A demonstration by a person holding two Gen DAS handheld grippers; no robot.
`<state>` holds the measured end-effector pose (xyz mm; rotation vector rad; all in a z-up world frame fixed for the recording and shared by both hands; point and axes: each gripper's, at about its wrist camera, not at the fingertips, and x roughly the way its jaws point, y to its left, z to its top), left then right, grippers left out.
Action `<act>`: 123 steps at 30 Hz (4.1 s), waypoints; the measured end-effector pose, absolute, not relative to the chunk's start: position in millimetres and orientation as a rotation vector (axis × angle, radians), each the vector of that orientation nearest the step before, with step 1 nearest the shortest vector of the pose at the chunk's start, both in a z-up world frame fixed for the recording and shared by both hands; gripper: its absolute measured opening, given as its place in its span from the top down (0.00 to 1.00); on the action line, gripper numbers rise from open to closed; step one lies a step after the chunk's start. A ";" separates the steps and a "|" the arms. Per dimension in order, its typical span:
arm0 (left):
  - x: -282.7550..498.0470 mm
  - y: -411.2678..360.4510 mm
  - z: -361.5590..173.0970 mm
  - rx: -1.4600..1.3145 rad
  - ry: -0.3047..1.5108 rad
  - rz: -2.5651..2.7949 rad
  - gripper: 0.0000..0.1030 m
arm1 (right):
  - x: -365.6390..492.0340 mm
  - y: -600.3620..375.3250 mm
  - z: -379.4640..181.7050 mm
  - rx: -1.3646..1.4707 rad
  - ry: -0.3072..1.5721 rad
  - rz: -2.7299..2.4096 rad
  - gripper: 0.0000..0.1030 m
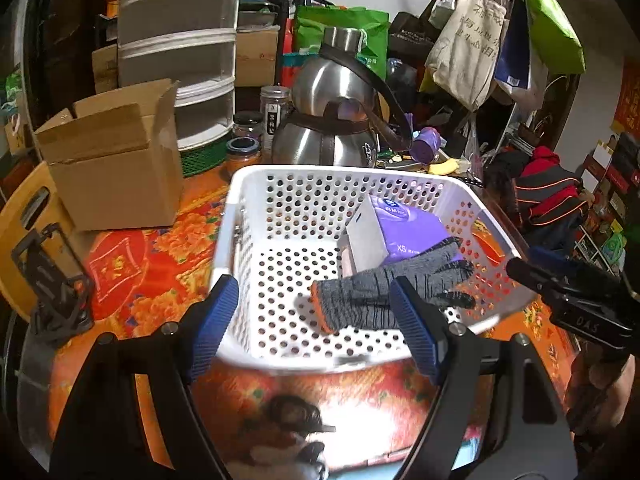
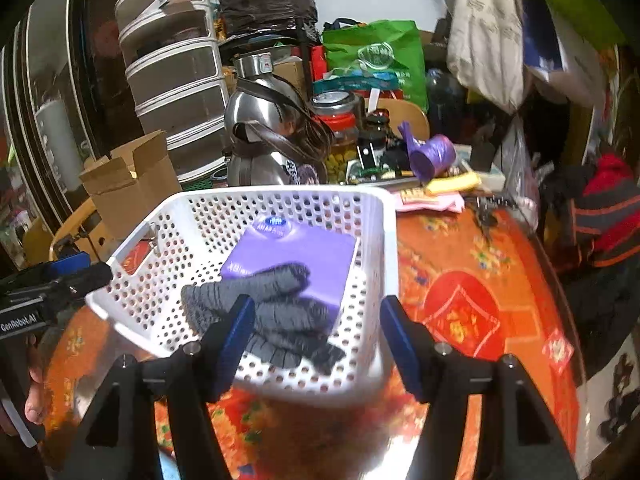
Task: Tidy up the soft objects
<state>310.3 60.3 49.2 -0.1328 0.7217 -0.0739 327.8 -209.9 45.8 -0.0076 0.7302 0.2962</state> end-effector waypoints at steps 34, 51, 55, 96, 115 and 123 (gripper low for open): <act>162.1 92.9 -47.6 -0.215 0.752 -0.026 0.26 | 154.1 -207.9 -33.9 0.139 0.778 0.476 0.36; 179.7 121.1 -65.6 -0.243 0.827 -0.079 0.72 | 216.2 -94.8 -34.5 0.012 0.898 0.547 0.60; 178.6 130.8 -67.7 -0.271 0.819 -0.079 0.72 | 233.1 -75.1 -42.7 0.018 0.947 0.557 0.65; 179.1 138.2 -77.0 -0.311 0.815 -0.077 0.65 | 291.0 -21.4 -68.1 0.007 1.063 0.546 0.83; 179.0 137.9 -79.7 -0.305 0.825 -0.077 0.60 | 305.1 1.9 -80.0 0.003 1.094 0.540 0.71; 179.9 138.4 -79.5 -0.308 0.818 -0.076 0.59 | 303.5 2.5 -79.1 -0.009 1.096 0.549 0.81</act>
